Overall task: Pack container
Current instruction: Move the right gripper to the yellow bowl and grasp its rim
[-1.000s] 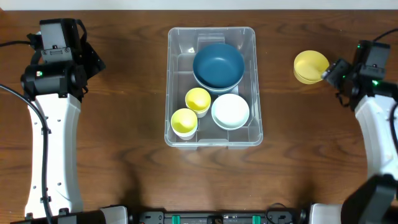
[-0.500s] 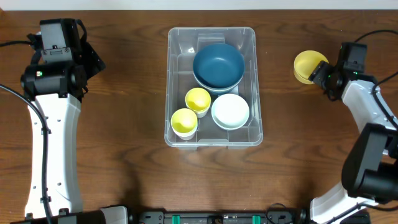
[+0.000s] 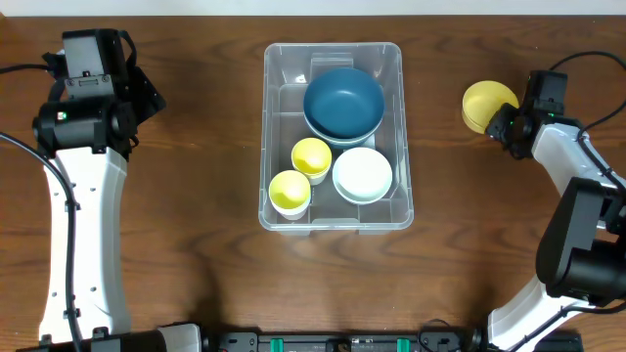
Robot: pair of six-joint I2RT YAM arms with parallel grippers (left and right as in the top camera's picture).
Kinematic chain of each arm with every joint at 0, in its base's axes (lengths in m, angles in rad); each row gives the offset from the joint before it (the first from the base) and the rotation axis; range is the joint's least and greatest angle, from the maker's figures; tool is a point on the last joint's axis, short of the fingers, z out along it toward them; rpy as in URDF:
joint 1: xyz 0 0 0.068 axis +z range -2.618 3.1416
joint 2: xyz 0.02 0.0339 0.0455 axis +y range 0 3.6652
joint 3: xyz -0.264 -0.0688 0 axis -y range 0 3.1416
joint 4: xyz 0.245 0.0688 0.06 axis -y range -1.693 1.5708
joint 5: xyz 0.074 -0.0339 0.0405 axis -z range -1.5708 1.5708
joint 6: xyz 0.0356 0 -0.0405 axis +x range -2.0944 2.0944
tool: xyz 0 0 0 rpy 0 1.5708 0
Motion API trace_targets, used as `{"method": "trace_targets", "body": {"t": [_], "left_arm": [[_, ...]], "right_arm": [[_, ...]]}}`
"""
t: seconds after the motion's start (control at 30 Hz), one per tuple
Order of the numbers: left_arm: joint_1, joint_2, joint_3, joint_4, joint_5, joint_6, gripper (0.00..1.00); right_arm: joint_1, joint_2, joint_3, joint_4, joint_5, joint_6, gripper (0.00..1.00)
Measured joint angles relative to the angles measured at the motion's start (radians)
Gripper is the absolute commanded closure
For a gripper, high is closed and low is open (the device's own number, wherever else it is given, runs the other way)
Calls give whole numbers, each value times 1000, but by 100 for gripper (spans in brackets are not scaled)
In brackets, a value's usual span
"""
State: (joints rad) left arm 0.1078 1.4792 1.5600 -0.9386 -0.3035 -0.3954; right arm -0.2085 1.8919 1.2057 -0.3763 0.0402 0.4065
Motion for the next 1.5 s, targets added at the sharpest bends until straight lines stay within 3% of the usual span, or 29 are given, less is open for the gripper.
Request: {"method": "trace_targets", "body": {"t": [0.33, 0.5, 0.87, 1.1, 1.5], "left_arm": [[0, 0, 0, 0, 0, 0, 2], [0, 0, 0, 0, 0, 0, 2], [0, 0, 0, 0, 0, 0, 2], [0, 0, 0, 0, 0, 0, 2], [0, 0, 0, 0, 0, 0, 2]], "right_arm": [[0, 0, -2, 0, 0, -1, 50], [-6, 0, -5, -1, 0, -10, 55], [-16, 0, -12, -7, 2, -17, 54], [-16, 0, -12, -6, 0, 13, 64], [-17, 0, -25, -7, -9, 122, 69]]}}
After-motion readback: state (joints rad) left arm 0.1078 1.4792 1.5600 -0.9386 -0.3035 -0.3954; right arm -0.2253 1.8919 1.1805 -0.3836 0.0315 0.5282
